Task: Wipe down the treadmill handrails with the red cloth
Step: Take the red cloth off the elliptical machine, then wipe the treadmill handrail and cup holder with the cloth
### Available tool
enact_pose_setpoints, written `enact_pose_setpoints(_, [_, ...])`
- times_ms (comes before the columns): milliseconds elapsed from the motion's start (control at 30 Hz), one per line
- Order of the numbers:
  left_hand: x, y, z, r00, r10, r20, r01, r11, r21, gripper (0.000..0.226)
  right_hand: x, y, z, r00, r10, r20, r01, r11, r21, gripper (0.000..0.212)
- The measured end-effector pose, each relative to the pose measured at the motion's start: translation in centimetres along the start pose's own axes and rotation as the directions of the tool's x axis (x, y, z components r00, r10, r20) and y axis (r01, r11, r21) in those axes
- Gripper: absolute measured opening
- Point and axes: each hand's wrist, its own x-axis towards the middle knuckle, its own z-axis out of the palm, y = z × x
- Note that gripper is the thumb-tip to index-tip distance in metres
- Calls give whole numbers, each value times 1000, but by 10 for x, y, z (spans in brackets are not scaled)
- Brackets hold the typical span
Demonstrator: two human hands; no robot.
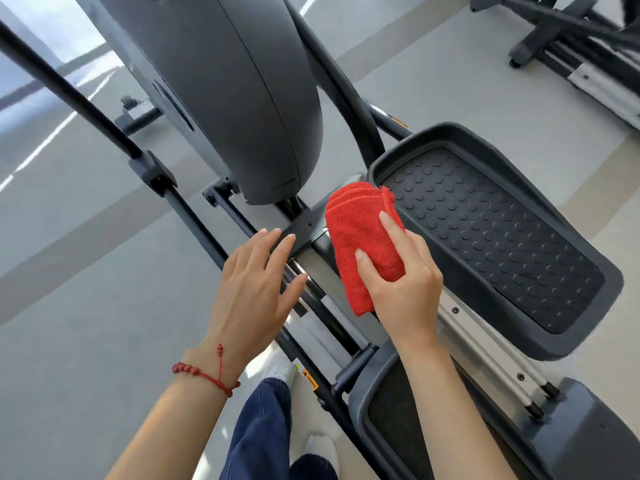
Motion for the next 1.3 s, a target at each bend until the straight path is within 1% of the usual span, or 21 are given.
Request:
enact_pose_setpoints(133, [-49, 10, -9, 997, -72, -29, 72, 997, 1, 55, -33, -14, -12, 998, -55, 42, 54, 998, 12, 49])
enact_pose_setpoints(267, [-99, 13, -21, 992, -123, -29, 123, 992, 18, 55, -66, -28, -20, 992, -82, 92, 78, 996, 47, 48])
enact_pose_setpoints(400, [-139, 7, -32, 979, -205, -14, 205, 979, 19, 60, -95, -44, -22, 985, -108, 131, 100, 993, 66, 49])
enact_pose_setpoints(533, [-173, -1, -40, 963, -267, -36, 267, 964, 4, 52, -120, -62, -18, 973, -135, 185, 123, 990, 75, 48])
enact_pose_setpoints(700, [-224, -14, -59, 949, -307, -74, 311, 950, 36, 53, -157, -91, -15, 951, -168, 259, 149, 985, 91, 50])
enact_pose_setpoints(800, [-261, -26, -70, 928, -359, -103, 364, 931, 37, 55, -186, -110, -13, 935, -197, 296, 168, 978, 119, 51])
enact_pose_setpoints(933, [-318, -40, -82, 903, -412, -119, 419, 907, 43, 67, -232, -135, -9, 897, -252, 364, 209, 966, 153, 51])
enact_pose_setpoints(1000, [-346, -44, -87, 883, -450, -131, 458, 888, 35, 70, -254, -148, -7, 873, -292, 390, 241, 955, 174, 52])
enact_pose_setpoints(1200, [-420, -51, -104, 823, -539, -179, 549, 836, 9, 68, -310, -193, 2, 832, -386, 398, 316, 920, 232, 49])
enact_pose_setpoints(1300, [-454, -54, -118, 787, -581, -207, 595, 804, 5, 67, -336, -217, 0, 804, -424, 416, 327, 901, 285, 50])
